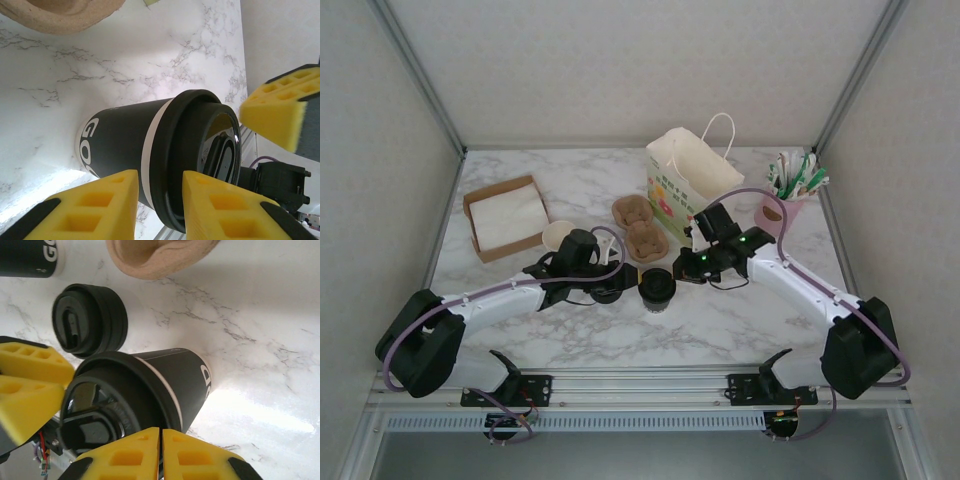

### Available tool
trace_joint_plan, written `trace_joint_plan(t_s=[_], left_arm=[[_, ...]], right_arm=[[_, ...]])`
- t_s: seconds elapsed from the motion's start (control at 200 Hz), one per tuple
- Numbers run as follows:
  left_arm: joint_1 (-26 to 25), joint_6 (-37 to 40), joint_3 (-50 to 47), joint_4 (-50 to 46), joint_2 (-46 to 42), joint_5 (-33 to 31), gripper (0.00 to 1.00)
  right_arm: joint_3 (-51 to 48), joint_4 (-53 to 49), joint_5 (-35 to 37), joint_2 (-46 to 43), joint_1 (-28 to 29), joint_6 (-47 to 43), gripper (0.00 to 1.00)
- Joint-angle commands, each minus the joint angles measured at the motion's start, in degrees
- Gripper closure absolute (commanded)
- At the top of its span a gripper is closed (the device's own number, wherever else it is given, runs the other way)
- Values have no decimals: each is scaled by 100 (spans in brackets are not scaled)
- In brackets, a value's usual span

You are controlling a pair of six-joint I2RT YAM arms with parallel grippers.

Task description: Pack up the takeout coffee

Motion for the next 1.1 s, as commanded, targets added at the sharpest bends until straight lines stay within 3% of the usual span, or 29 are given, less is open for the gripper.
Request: trace_joint_plan(t_s=[0.0,1.096], left_arm=[[24,41,87,-4,104,-8,71],[-29,-36,-224,192,183,17,74]], right_arm=[[-170,-47,-174,-247,30,67,90],[-785,206,-66,28,215,294,92]])
